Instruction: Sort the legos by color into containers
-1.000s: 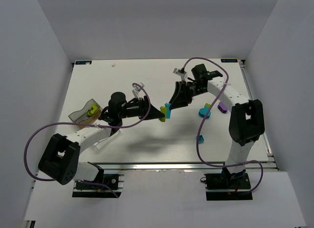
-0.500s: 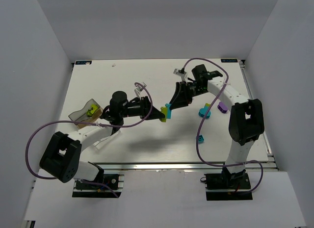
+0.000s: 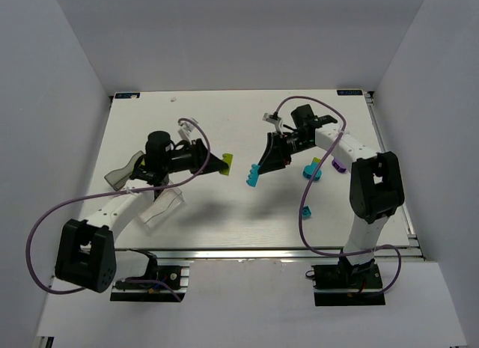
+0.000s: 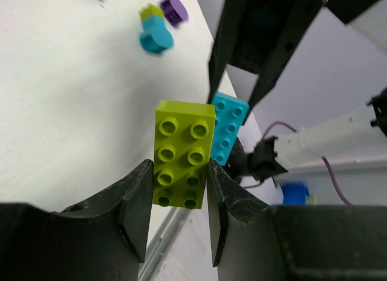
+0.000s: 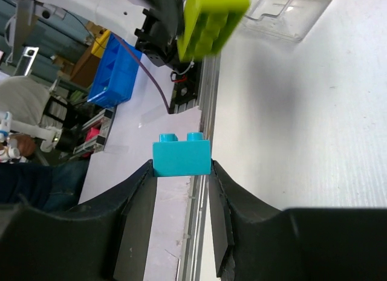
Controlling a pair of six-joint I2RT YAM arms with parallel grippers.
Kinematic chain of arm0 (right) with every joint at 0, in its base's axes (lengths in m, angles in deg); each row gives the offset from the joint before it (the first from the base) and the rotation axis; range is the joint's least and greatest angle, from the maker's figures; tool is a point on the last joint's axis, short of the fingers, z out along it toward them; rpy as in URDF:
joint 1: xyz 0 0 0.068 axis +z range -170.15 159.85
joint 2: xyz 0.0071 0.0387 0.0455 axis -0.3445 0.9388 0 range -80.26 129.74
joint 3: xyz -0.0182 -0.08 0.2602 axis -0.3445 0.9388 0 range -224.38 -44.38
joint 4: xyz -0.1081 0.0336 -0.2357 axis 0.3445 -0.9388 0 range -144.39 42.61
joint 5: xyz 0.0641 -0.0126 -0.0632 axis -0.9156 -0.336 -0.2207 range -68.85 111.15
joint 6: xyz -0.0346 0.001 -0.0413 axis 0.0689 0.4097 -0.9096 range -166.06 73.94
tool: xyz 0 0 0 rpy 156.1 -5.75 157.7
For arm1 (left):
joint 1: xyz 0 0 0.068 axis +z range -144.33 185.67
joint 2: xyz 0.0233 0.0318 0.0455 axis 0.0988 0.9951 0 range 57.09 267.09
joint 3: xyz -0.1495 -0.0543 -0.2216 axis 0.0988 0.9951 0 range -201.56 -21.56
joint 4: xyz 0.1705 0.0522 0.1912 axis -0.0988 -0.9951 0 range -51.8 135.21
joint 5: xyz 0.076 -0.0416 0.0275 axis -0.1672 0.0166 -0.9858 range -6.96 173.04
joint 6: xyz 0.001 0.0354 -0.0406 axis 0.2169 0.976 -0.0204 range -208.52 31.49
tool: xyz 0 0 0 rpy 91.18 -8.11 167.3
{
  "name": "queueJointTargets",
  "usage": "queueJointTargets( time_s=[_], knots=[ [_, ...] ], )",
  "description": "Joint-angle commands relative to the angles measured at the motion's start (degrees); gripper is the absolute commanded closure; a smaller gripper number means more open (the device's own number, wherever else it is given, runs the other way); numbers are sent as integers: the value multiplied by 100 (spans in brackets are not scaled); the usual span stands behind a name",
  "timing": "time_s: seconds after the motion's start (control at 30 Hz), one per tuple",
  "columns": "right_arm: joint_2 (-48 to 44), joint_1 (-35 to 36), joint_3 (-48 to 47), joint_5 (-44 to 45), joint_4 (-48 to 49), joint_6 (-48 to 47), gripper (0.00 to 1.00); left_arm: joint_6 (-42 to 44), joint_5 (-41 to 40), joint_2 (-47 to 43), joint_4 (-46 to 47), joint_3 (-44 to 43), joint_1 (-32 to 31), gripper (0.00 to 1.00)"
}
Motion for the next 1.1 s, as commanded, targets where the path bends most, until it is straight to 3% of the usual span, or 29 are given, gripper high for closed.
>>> queueJointTargets(
  time_s=[0.0,0.13,0.23,0.37,0.57,0.83,1.07],
  knots=[
    [-343,-25,43,66,278,99,100,269,53,-419,-376,-103,432,100],
    [-378,-34,61,311,357,108,100,699,-148,-507,-1242,-261,731,100],
    [-561,-25,201,750,751,370,100,1218,-1148,-551,-2296,-524,1152,100],
    [-808,-34,465,1287,1323,818,100,1562,-3498,-490,-3346,-902,1881,100],
    [-1037,-25,658,2026,1798,1083,100,1693,-5183,-174,-3970,-1596,2576,100],
    [-1177,-25,790,2132,1922,1162,100,2677,-6142,985,-4507,-2440,2841,100],
    [-1178,-25,869,2132,1948,1145,100,3380,-6275,1373,-4367,-2476,2867,100]
  ],
)
